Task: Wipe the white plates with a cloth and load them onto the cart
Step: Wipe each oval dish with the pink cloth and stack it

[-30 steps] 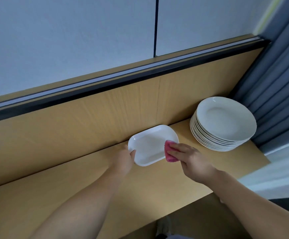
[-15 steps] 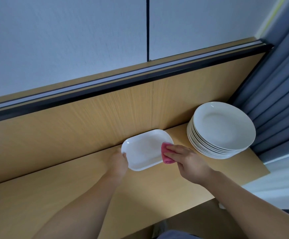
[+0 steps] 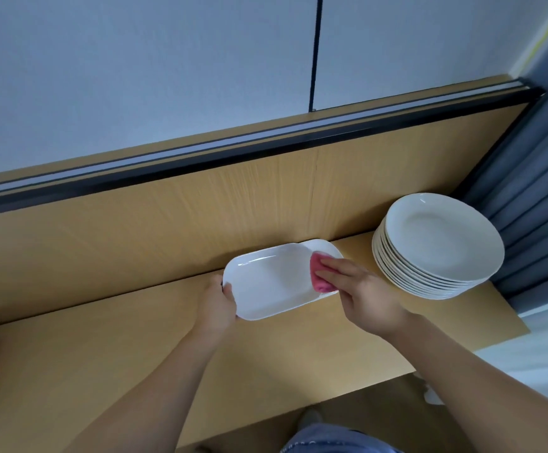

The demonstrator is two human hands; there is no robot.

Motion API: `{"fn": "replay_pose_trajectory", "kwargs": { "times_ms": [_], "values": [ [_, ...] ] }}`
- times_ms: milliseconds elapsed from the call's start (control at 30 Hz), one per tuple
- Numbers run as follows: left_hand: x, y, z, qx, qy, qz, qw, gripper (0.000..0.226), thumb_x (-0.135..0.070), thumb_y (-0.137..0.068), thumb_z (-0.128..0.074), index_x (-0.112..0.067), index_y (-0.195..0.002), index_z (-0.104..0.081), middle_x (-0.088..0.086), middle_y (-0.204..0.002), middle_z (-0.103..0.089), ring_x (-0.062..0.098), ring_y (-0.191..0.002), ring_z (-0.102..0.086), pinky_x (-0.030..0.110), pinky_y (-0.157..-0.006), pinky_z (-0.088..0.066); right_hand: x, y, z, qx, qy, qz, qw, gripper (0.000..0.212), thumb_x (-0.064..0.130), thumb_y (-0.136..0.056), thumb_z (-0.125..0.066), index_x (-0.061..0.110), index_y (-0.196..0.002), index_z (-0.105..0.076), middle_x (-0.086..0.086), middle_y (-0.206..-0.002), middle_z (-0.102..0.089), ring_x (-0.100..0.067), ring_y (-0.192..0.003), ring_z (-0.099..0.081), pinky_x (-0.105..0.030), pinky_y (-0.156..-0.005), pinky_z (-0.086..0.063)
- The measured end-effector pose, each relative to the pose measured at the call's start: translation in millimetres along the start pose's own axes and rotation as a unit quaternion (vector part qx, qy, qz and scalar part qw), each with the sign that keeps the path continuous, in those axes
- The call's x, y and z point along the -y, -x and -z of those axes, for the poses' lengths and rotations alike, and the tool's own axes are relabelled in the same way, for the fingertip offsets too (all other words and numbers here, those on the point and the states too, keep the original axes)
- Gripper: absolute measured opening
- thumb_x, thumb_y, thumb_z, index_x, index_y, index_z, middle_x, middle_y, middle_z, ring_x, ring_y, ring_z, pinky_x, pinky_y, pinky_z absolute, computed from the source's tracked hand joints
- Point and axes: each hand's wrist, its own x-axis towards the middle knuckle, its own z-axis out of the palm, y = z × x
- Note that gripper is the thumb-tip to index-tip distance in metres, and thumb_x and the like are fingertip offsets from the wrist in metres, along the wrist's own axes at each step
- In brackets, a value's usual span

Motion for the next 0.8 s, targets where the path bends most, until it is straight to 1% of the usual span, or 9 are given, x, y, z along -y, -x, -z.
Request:
{"fn": "replay_pose_trajectory", "kwargs": {
  "times_ms": [167, 267, 300, 400, 467, 567, 633, 700, 800],
  "values": [
    [56.7, 22.7, 46.3, -0.027, 0.02, 0.056, 0.998, 0.015, -0.02, -0.102, -0.035, -0.016, -0.108, -0.049, 0.001, -0.094, -0.059, 0.021, -0.082, -0.063, 0.042, -0.061, -0.06, 37.9, -12.8, -24.6, -0.012, -0.036, 0.034, 0.999, 0.055, -0.012, -0.078, -0.045, 0.01, -0.125, -0.065, -0.006, -0.14, -0.053, -0.018, -0.128, -0.051, -0.037, -0.102, -0.046],
    [88.1, 31.3, 70.3, -0.038, 0.005, 0.07, 0.997, 0.018, -0.02, -0.103, -0.035, -0.013, -0.111, -0.049, 0.003, -0.094, -0.059, 0.024, -0.08, -0.064, 0.031, -0.053, -0.053, 63.1, -17.3, -50.9, 0.002, -0.048, 0.036, 0.998, 0.054, -0.013, -0.08, -0.046, 0.01, -0.126, -0.064, -0.006, -0.141, -0.053, -0.02, -0.13, -0.05, -0.041, -0.101, -0.047],
    [96.6, 33.3, 78.4, -0.038, 0.002, 0.071, 0.997, 0.017, -0.02, -0.103, -0.036, -0.013, -0.111, -0.049, 0.002, -0.094, -0.059, 0.023, -0.08, -0.064, 0.032, -0.054, -0.053, 73.2, -18.8, -59.5, 0.007, -0.051, 0.039, 0.998, 0.054, -0.013, -0.081, -0.045, 0.01, -0.126, -0.064, -0.006, -0.141, -0.053, -0.02, -0.13, -0.05, -0.042, -0.101, -0.047],
    [120.5, 34.9, 100.9, -0.034, -0.013, 0.078, 0.996, 0.018, -0.021, -0.102, -0.037, -0.014, -0.113, -0.049, -0.003, -0.09, -0.058, 0.023, -0.082, -0.063, 0.043, -0.07, -0.057, 105.4, -22.1, -82.5, 0.018, -0.056, 0.045, 0.997, 0.047, -0.005, -0.086, -0.04, 0.009, -0.124, -0.065, -0.005, -0.139, -0.055, -0.019, -0.128, -0.051, -0.037, -0.101, -0.047],
    [135.1, 35.0, 113.6, -0.029, -0.022, 0.085, 0.996, 0.022, -0.021, -0.101, -0.038, -0.012, -0.117, -0.05, -0.003, -0.09, -0.057, 0.024, -0.085, -0.061, 0.046, -0.075, -0.056, 124.3, -23.8, -96.3, 0.026, -0.054, 0.048, 0.997, 0.047, -0.006, -0.084, -0.044, 0.009, -0.123, -0.066, -0.004, -0.138, -0.056, -0.02, -0.125, -0.054, -0.037, -0.1, -0.048],
    [151.0, 32.7, 127.1, -0.023, -0.026, 0.083, 0.996, 0.023, -0.021, -0.101, -0.039, -0.011, -0.119, -0.051, -0.001, -0.092, -0.056, 0.022, -0.086, -0.059, 0.042, -0.075, -0.054, 145.1, -27.5, -119.2, 0.047, -0.041, 0.044, 0.997, 0.052, -0.008, -0.079, -0.049, 0.012, -0.124, -0.066, -0.003, -0.138, -0.056, -0.021, -0.124, -0.055, -0.037, -0.098, -0.049],
    [158.0, 30.2, 132.7, -0.015, -0.03, 0.074, 0.997, 0.023, -0.021, -0.101, -0.039, -0.012, -0.118, -0.052, -0.002, -0.093, -0.057, 0.019, -0.085, -0.057, 0.036, -0.072, -0.05, 155.4, -31.2, -134.1, 0.071, -0.035, 0.029, 0.996, 0.053, -0.006, -0.078, -0.049, 0.013, -0.125, -0.066, -0.004, -0.137, -0.057, -0.023, -0.121, -0.056, -0.04, -0.096, -0.051],
    [162.7, 27.6, 137.9, 0.0, -0.03, 0.068, 0.997, 0.017, -0.022, -0.1, -0.041, -0.015, -0.111, -0.053, -0.002, -0.09, -0.06, 0.02, -0.084, -0.06, 0.038, -0.072, -0.052, 161.8, -37.2, -148.7, 0.096, -0.028, 0.023, 0.995, 0.054, -0.006, -0.078, -0.049, 0.015, -0.125, -0.065, -0.003, -0.135, -0.058, -0.026, -0.119, -0.058, -0.044, -0.092, -0.052],
    [170.0, 21.1, 147.4, 0.026, -0.121, 0.034, 0.992, 0.017, -0.027, -0.097, -0.048, -0.016, -0.105, -0.059, -0.003, -0.092, -0.063, 0.017, -0.083, -0.06, 0.034, -0.074, -0.051, 170.0, -50.3, -168.2, 0.115, 0.003, 0.03, 0.993, 0.053, -0.006, -0.077, -0.05, 0.016, -0.122, -0.066, -0.002, -0.132, -0.06, -0.028, -0.116, -0.06, -0.043, -0.088, -0.053]
  ]
}}
